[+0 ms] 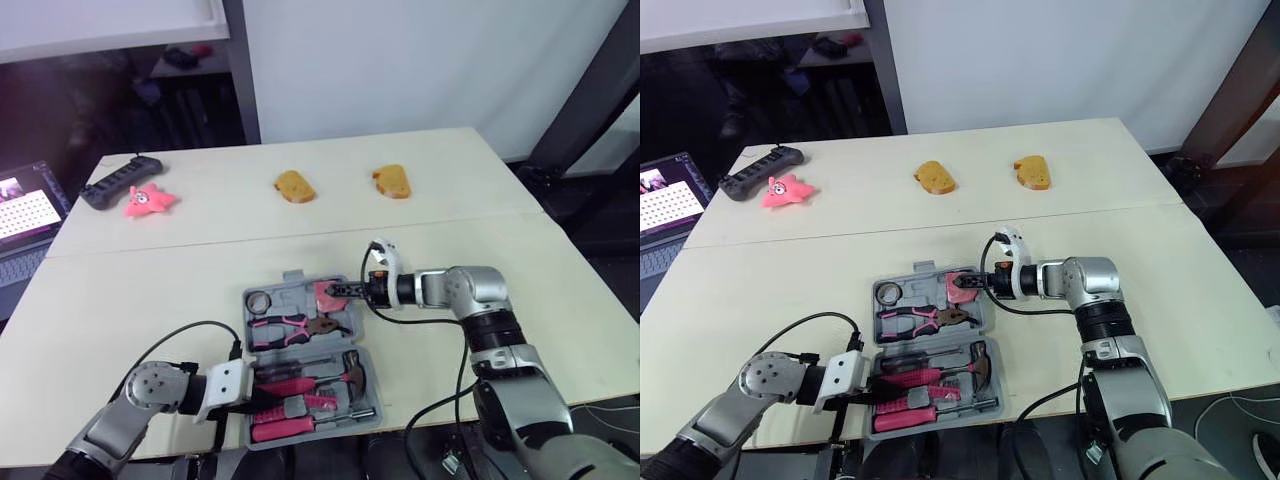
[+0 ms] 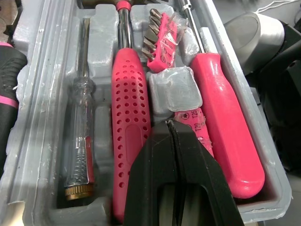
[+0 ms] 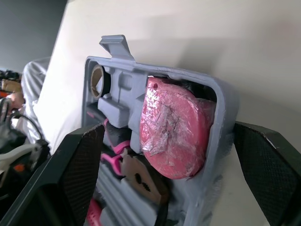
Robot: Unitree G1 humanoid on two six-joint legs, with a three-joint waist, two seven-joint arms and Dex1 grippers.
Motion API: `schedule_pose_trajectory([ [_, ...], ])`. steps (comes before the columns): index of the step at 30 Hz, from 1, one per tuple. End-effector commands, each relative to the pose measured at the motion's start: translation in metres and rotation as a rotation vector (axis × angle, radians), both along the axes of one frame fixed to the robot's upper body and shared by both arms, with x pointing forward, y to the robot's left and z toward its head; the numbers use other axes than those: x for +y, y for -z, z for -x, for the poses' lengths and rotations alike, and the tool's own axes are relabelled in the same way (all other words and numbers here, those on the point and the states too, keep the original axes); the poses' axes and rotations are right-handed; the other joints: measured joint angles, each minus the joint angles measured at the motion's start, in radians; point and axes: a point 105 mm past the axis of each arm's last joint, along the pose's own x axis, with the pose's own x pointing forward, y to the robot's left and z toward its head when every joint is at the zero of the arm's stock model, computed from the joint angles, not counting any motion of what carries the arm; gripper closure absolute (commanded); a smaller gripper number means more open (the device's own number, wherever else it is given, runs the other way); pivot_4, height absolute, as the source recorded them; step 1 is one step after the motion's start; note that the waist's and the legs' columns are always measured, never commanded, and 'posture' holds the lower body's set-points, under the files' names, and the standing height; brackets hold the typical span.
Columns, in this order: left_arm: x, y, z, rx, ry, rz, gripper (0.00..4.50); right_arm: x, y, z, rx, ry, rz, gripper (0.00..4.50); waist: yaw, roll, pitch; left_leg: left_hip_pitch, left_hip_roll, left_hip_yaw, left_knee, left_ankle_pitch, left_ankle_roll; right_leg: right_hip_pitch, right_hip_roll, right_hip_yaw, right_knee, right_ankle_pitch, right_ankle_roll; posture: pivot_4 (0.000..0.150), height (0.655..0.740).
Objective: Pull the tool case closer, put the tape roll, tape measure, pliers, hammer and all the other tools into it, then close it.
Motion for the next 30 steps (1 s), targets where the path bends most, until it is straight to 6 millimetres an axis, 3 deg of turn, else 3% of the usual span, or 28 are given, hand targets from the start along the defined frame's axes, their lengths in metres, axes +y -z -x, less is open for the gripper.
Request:
schedule_pose_trajectory([
  [1, 0.034, 0.036, 0.005, 0.099, -0.095, -0.17, 4.5, 0.012, -0.017, 0.005, -0.047, -0.065, -0.076, 0.07, 0.001, 0.001, -0.001, 0.0, 0.0, 0.0, 0.0, 0.0, 0.0, 0.0, 0.0, 0.0, 0.0, 0.0, 0.0, 0.15, 0.74],
  [10, 0.035, 0.041, -0.003, 0.06, -0.108, -0.159, 4.5, 0.01, -0.033, 0.014, -0.129, -0.13, -0.09, 0.07, 0.002, 0.01, -0.006, 0.001, 0.0, 0.0, 0.0, 0.0, 0.0, 0.001, 0.0, 0.0, 0.0, 0.0, 0.0, 0.15, 0.74],
  [19, 0.042, 0.023, -0.019, 0.011, -0.146, -0.103, 4.5, 0.006, -0.036, 0.017, -0.154, -0.14, -0.083, 0.07, 0.002, 0.011, -0.006, 0.002, 0.0, -0.002, 0.0, 0.001, 0.0, 0.003, 0.001, 0.0, 0.0, 0.001, -0.001, 0.15, 0.74],
  [30, 0.043, -0.042, -0.021, 0.015, -0.24, 0.079, 4.5, 0.005, -0.038, 0.017, -0.167, -0.148, -0.08, 0.07, 0.0, 0.004, 0.0, -0.003, 0.0, -0.001, 0.0, 0.001, 0.0, -0.008, 0.002, 0.002, 0.007, 0.0, -0.003, 0.15, 0.74],
])
